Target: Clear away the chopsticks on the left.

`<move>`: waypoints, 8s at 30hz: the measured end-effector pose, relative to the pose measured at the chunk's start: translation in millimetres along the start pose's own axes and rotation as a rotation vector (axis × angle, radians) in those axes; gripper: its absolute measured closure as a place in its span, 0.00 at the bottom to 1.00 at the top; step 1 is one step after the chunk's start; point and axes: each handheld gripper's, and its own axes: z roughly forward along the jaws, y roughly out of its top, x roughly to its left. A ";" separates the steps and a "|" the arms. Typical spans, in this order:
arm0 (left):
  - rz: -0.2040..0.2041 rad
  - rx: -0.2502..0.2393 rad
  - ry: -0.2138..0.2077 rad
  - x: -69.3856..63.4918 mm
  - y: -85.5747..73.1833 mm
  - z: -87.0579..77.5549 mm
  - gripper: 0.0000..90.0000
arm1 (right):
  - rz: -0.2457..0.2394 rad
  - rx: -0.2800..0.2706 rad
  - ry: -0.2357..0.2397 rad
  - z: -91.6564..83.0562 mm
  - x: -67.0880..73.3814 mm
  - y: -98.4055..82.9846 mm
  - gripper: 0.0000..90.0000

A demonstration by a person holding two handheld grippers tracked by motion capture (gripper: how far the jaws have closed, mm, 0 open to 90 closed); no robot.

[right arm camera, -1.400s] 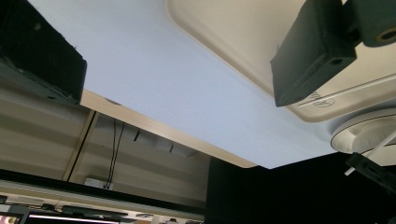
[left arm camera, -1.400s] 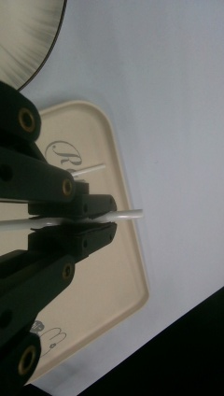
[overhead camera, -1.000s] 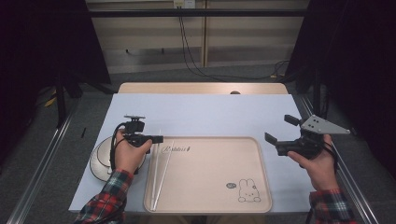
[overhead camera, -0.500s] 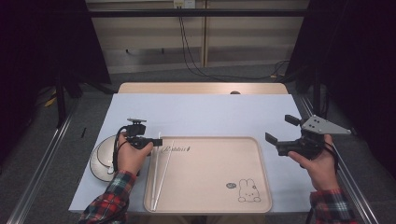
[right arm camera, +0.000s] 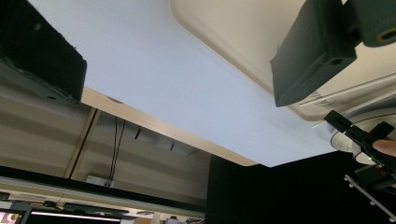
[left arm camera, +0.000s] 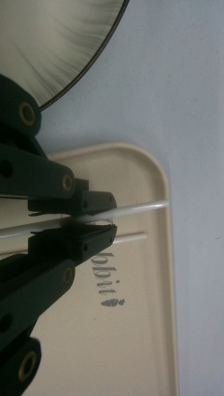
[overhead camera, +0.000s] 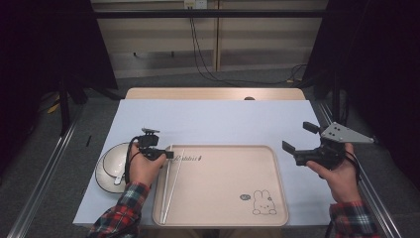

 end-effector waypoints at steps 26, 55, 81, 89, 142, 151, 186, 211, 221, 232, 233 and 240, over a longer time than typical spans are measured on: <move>0.154 -0.236 -0.041 -3.6 12.8 -37.9 0.28 | -0.003 0.000 0.000 -0.1 0.1 0.2 0.03; 0.266 -0.213 -0.159 9.0 3.1 -83.5 0.14 | -0.005 0.002 0.006 -0.1 -0.4 -0.6 0.03; 0.153 -0.064 -0.188 36.0 -29.2 -119.9 0.94 | -0.008 0.003 0.004 2.0 2.2 -0.3 0.03; 0.112 -0.040 -0.175 48.3 -45.5 -124.1 1.00 | -0.009 0.002 0.009 2.1 2.4 0.2 0.03; 0.036 0.002 -0.106 83.4 -74.3 -144.5 1.00 | -0.022 -0.001 0.022 4.6 7.5 3.3 0.03; 0.027 -0.016 -0.068 94.2 -75.6 -155.5 1.00 | -0.028 -0.004 0.030 7.2 8.7 4.1 0.03; -0.008 -0.065 0.057 116.9 -46.3 -158.2 1.00 | -0.026 -0.007 0.030 7.6 8.1 4.1 0.03; 0.000 -0.146 0.094 115.1 -31.2 -150.5 1.00 | -0.026 -0.008 0.019 6.2 8.2 4.2 0.03; -0.025 -0.130 0.110 117.0 -43.0 -163.2 1.00 | -0.029 -0.010 0.026 6.3 8.5 4.6 0.03; -0.022 -0.145 0.143 121.1 -37.4 -152.0 1.00 | -0.026 -0.013 0.027 6.3 8.6 5.1 0.03; -0.022 -0.145 0.143 121.1 -37.4 -152.0 1.00 | -0.026 -0.013 0.027 6.3 8.6 5.1 0.03; -0.032 -0.171 0.149 117.1 -36.0 -154.6 0.97 | -0.021 -0.016 0.026 4.6 6.9 5.0 0.03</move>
